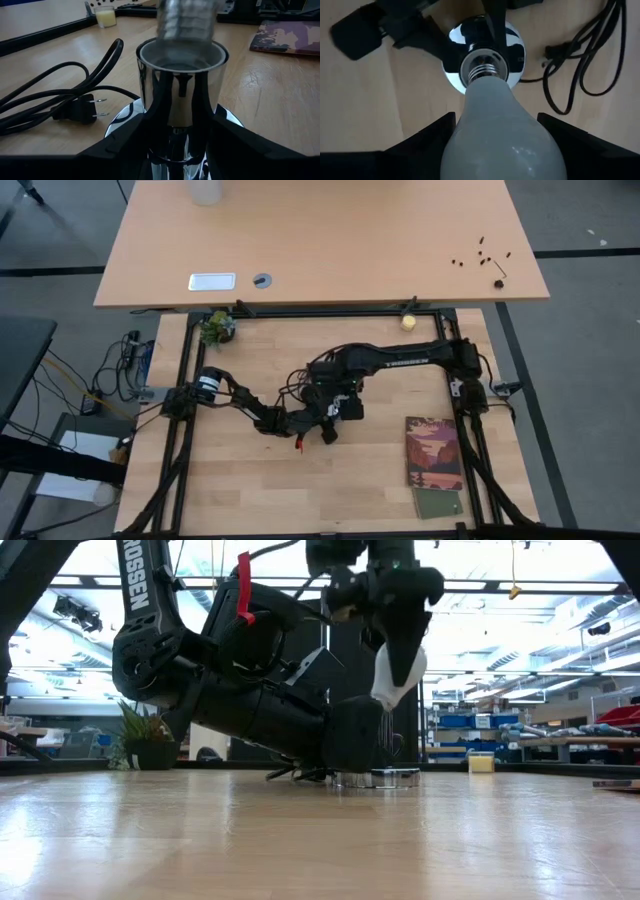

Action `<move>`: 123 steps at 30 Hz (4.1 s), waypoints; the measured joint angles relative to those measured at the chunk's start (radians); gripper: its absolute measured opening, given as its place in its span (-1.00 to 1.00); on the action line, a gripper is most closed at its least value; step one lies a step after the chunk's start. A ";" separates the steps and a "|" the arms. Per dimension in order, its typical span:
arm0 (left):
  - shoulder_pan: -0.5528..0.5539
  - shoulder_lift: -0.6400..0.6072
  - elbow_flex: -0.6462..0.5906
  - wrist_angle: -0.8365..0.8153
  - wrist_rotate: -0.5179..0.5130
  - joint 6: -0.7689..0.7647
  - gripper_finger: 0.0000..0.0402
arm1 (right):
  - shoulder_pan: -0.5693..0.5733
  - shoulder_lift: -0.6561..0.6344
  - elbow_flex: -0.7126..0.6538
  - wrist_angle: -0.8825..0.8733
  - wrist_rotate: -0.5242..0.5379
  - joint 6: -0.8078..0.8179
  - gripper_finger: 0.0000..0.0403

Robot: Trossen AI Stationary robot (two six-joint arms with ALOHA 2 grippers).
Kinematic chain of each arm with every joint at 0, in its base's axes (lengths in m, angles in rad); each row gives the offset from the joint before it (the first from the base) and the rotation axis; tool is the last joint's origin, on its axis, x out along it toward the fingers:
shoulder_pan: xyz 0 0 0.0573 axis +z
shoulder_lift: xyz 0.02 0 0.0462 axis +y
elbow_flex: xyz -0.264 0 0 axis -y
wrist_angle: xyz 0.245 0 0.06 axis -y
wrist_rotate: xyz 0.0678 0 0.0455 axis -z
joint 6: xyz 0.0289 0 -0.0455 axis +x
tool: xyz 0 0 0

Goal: Screw lightbulb
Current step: Insert the white lightbulb into the silver lamp

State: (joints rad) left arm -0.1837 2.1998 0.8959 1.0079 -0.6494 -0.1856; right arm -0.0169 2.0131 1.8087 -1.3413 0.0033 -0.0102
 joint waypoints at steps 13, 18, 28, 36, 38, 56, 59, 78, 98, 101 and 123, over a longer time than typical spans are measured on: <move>0.000 0.000 0.000 0.009 -0.007 0.002 0.09 | 0.010 0.016 0.000 0.147 -0.051 -0.045 0.38; 0.000 0.000 0.000 0.010 -0.007 0.002 0.09 | 0.017 0.016 0.000 0.177 -0.051 -0.048 0.39; -0.008 -0.006 -0.001 0.043 -0.003 0.071 0.09 | 0.010 0.006 0.000 0.034 -0.031 0.001 0.39; -0.074 -0.081 -0.002 0.063 -0.093 0.257 0.09 | 0.022 -0.012 0.002 0.026 -0.010 0.013 0.39; -0.087 -0.088 -0.002 0.064 -0.128 0.294 0.09 | 0.023 -0.016 0.002 0.022 -0.007 0.019 0.39; -0.093 -0.089 -0.001 0.042 -0.176 0.285 0.09 | 0.017 -0.020 0.001 0.037 -0.046 0.106 0.39; -0.093 -0.089 0.000 0.041 -0.175 0.289 0.09 | 0.028 -0.020 0.001 0.041 -0.050 0.108 0.39; -0.112 -0.089 0.001 0.126 -0.186 0.384 0.15 | 0.026 -0.022 0.104 -0.032 -0.083 0.171 0.39; -0.180 -0.117 0.005 0.209 -0.342 0.608 0.34 | 0.028 -0.020 0.101 -0.026 -0.073 0.275 0.39; -0.179 -0.116 0.005 0.202 -0.349 0.603 0.32 | 0.025 -0.020 0.101 0.000 -0.074 0.298 0.39; -0.272 -0.127 0.003 0.237 -0.456 0.479 0.30 | 0.100 -0.020 0.136 0.078 0.022 0.175 0.39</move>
State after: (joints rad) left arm -0.4561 2.0731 0.8986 1.2454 -1.1057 0.2935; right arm 0.0829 1.9934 1.9444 -1.2636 0.0254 0.1646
